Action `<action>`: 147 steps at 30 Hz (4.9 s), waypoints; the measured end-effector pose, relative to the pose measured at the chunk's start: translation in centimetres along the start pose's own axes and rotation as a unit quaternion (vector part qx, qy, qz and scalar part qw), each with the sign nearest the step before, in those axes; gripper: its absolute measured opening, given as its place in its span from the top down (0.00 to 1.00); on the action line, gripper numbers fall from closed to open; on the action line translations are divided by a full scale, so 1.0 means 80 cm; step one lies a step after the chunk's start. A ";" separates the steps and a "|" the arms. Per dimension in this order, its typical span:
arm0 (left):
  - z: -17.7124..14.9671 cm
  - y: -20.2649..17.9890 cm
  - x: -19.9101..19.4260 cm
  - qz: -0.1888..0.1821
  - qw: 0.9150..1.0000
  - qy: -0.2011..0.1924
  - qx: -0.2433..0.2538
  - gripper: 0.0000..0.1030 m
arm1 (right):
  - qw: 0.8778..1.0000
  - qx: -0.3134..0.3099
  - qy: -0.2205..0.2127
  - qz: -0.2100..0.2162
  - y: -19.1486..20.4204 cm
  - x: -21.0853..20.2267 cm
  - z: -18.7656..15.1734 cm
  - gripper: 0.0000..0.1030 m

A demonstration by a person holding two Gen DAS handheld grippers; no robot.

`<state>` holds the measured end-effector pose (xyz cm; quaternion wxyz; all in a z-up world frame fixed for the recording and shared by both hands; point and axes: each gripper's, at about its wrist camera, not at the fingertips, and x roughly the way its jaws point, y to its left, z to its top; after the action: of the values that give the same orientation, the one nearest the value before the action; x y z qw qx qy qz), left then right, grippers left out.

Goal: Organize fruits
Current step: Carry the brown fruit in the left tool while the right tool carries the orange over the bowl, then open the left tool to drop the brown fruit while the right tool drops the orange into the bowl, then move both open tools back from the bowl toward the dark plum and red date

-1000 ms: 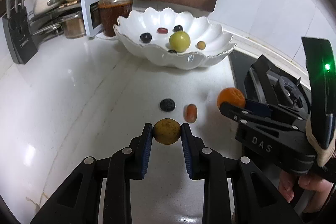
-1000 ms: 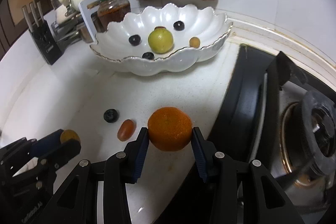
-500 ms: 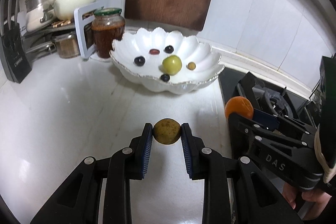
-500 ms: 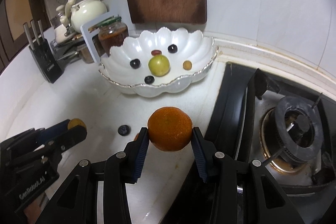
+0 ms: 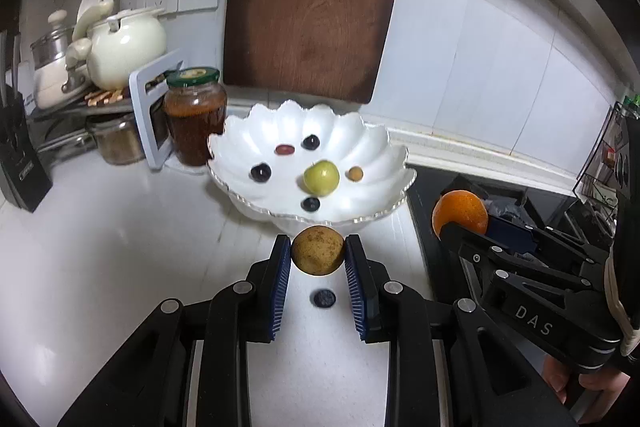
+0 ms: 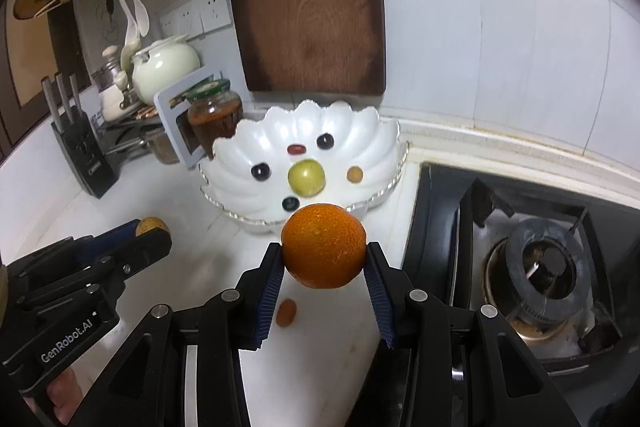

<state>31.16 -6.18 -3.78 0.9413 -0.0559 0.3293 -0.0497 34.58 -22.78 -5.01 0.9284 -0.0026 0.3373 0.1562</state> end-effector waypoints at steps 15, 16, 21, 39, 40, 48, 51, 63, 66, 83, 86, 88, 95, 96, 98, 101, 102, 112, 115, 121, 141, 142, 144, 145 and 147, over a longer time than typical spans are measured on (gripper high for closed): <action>0.057 0.028 0.019 -0.013 0.999 -0.033 0.024 0.73 | 0.999 0.005 -0.039 -0.022 0.019 0.016 0.050 0.59; 0.061 0.030 0.022 -0.011 0.999 -0.034 0.025 0.73 | 0.999 0.004 -0.040 -0.023 0.020 0.019 0.053 0.59; 0.082 0.038 0.036 -0.006 0.999 -0.044 0.031 0.73 | 0.999 0.002 -0.044 -0.032 0.022 0.036 0.073 0.59; 0.163 0.054 0.102 -0.001 0.998 -0.019 0.061 0.73 | 0.998 -0.009 -0.033 -0.054 0.016 0.102 0.147 0.59; 0.166 0.054 0.107 -0.001 0.998 -0.014 0.061 0.73 | 0.998 -0.007 -0.028 -0.053 0.014 0.107 0.150 0.59; 0.180 0.057 0.163 -0.003 0.998 0.037 0.055 0.73 | 0.999 -0.001 0.013 -0.051 0.005 0.153 0.160 0.59; 0.180 0.057 0.183 -0.001 0.997 0.056 0.053 0.73 | 0.998 0.003 0.030 -0.050 0.000 0.171 0.161 0.59; 0.177 0.060 0.259 0.001 0.990 0.134 0.042 0.73 | 0.995 0.015 0.090 -0.047 -0.019 0.233 0.164 0.59; 0.175 0.060 0.275 0.004 0.988 0.149 0.042 0.73 | 0.994 0.016 0.102 -0.048 -0.023 0.246 0.164 0.59; 0.171 0.067 0.293 0.020 0.985 0.168 0.031 0.48 | 0.991 0.013 0.112 -0.074 -0.032 0.257 0.165 0.50; 0.174 0.069 0.276 0.023 0.988 0.153 0.032 0.45 | 0.992 0.005 0.096 -0.081 -0.030 0.237 0.166 0.50; 0.176 0.068 0.264 0.026 0.989 0.141 0.037 0.43 | 0.993 -0.002 0.085 -0.087 -0.027 0.224 0.167 0.50; 0.181 0.063 0.203 0.039 0.994 0.081 0.055 0.36 | 0.996 -0.001 0.037 -0.085 -0.018 0.168 0.165 0.50; 0.181 0.061 0.194 0.041 0.995 0.073 0.059 0.36 | 0.996 0.001 0.030 -0.084 -0.016 0.160 0.164 0.50; 0.179 0.058 0.176 0.044 0.995 0.056 0.068 0.33 | 0.996 0.002 0.018 -0.083 -0.013 0.146 0.163 0.50; 0.176 0.059 0.150 0.050 0.995 0.034 0.078 0.32 | 0.997 0.001 0.007 -0.078 -0.008 0.128 0.159 0.50; 0.174 0.059 0.142 0.049 0.995 0.028 0.080 0.32 | 0.997 0.000 0.003 -0.076 -0.006 0.122 0.157 0.50; 0.156 0.060 0.073 0.043 0.995 -0.011 0.090 0.29 | 0.997 0.002 -0.032 -0.070 0.009 0.060 0.135 0.50; 0.147 0.057 0.051 0.032 0.994 -0.019 0.098 0.27 | 0.997 0.003 -0.044 -0.070 0.013 0.041 0.126 0.50; 0.131 0.054 0.017 0.019 0.994 -0.034 0.106 0.25 | 0.996 -0.002 -0.061 -0.069 0.026 0.008 0.106 0.50; 0.059 0.047 -0.019 -0.009 0.989 -0.041 0.142 0.20 | 0.997 -0.009 -0.043 -0.059 0.046 -0.029 0.030 0.50; 0.055 0.046 -0.018 -0.012 0.988 -0.039 0.146 0.20 | 0.997 -0.009 -0.039 -0.061 0.046 -0.029 0.025 0.50; 0.048 0.045 -0.014 -0.015 0.988 -0.034 0.151 0.20 | 0.998 -0.010 -0.034 -0.061 0.046 -0.028 0.018 0.50; 0.045 0.044 -0.013 -0.020 0.988 -0.032 0.152 0.20 | 0.998 -0.010 -0.030 -0.061 0.046 -0.028 0.015 0.50; 0.039 0.043 -0.010 -0.028 0.987 -0.025 0.154 0.20 | 0.998 -0.007 -0.023 -0.059 0.045 -0.026 0.008 0.50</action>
<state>32.68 -2.42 -1.34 0.9448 0.0794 0.2923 -0.1248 32.44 -19.88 -2.84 0.9433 -0.0257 0.3142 0.1041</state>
